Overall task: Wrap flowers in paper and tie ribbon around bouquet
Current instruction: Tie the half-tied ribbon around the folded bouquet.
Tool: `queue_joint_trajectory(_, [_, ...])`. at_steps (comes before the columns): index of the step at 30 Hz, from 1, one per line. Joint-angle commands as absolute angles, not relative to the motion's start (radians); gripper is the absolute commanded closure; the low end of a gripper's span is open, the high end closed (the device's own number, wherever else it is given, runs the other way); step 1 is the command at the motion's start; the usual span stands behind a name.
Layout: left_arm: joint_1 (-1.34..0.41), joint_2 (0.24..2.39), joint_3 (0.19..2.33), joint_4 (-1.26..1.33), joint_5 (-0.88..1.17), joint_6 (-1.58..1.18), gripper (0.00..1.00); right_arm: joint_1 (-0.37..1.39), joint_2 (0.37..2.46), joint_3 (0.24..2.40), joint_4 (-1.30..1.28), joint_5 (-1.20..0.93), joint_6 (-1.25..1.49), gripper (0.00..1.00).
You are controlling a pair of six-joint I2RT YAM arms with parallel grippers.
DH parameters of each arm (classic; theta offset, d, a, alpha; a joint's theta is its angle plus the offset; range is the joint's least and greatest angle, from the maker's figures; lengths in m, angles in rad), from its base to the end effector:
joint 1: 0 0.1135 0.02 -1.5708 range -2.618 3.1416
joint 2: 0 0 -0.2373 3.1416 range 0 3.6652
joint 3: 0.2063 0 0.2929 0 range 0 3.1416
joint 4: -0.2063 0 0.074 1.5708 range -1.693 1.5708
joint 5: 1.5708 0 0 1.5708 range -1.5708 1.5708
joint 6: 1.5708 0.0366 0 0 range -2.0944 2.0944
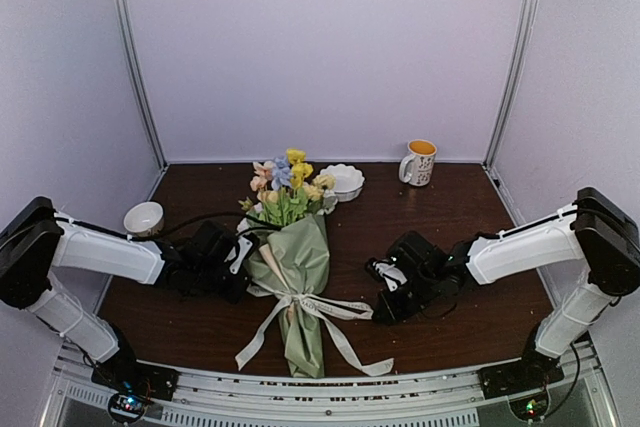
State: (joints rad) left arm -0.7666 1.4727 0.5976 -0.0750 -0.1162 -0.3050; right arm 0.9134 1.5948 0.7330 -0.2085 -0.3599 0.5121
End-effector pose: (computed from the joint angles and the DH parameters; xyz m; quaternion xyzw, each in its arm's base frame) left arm 0.2124 -0.1986 0.0783 0.2002 0.9295 -0.1081 0.2904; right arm 0.1791 0.2531 0.0772 -0.2334 0.9253 0.2905 0.0709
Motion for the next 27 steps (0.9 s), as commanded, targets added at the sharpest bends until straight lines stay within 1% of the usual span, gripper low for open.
queue_joint_trajectory(1, [-0.749, 1.493, 0.593, -0.085, -0.172, -0.325, 1.00, 0.914, 1.599, 0.696, -0.267, -0.376, 0.527, 1.00])
queue_joint_trajectory(4, [-0.743, 1.496, 0.584, -0.095, -0.193, -0.332, 1.00, 0.914, 1.602, 0.688, -0.285, -0.374, 0.519, 1.00])
queue_joint_trajectory(10, [-0.744, 1.496, 0.566, -0.061, -0.154, -0.328, 1.00, 0.913, 1.620, 0.670, -0.283, -0.395, 0.518, 1.00])
queue_joint_trajectory(15, [-0.752, 1.453, 0.571, -0.034, -0.042, -0.277, 1.00, 0.913, 1.566, 0.710, -0.262, -0.407, 0.514, 0.99])
queue_joint_trajectory(16, [-0.755, 1.438, 0.569, -0.029, -0.029, -0.267, 0.86, 0.913, 1.543, 0.720, -0.261, -0.405, 0.511, 0.91])
queue_joint_trajectory(17, [-0.755, 1.416, 0.565, -0.028, -0.022, -0.266, 0.67, 0.914, 1.523, 0.733, -0.266, -0.398, 0.504, 0.81])
queue_joint_trajectory(18, [-0.755, 1.383, 0.562, -0.029, -0.013, -0.266, 0.50, 0.911, 1.500, 0.753, -0.277, -0.383, 0.497, 0.70])
queue_joint_trajectory(19, [-0.755, 1.358, 0.558, -0.030, 0.001, -0.264, 0.41, 0.910, 1.478, 0.768, -0.288, -0.368, 0.489, 0.60])
queue_joint_trajectory(21, [-0.755, 1.292, 0.545, -0.034, 0.035, -0.262, 0.33, 0.902, 1.424, 0.792, -0.304, -0.341, 0.477, 0.41])
queue_joint_trajectory(23, [-0.756, 1.223, 0.523, -0.044, 0.055, -0.265, 0.28, 0.881, 1.366, 0.801, -0.305, -0.316, 0.475, 0.17])
queue_joint_trajectory(24, [-0.755, 1.190, 0.512, -0.051, 0.064, -0.265, 0.26, 0.863, 1.335, 0.802, -0.302, -0.301, 0.475, 0.08])
queue_joint_trajectory(25, [-0.755, 1.154, 0.502, -0.060, 0.070, -0.265, 0.24, 0.842, 1.306, 0.802, -0.300, -0.284, 0.475, 0.02])
queue_joint_trajectory(27, [-0.755, 1.091, 0.488, -0.088, 0.063, -0.273, 0.21, 0.790, 1.248, 0.801, -0.300, -0.244, 0.476, 0.00])
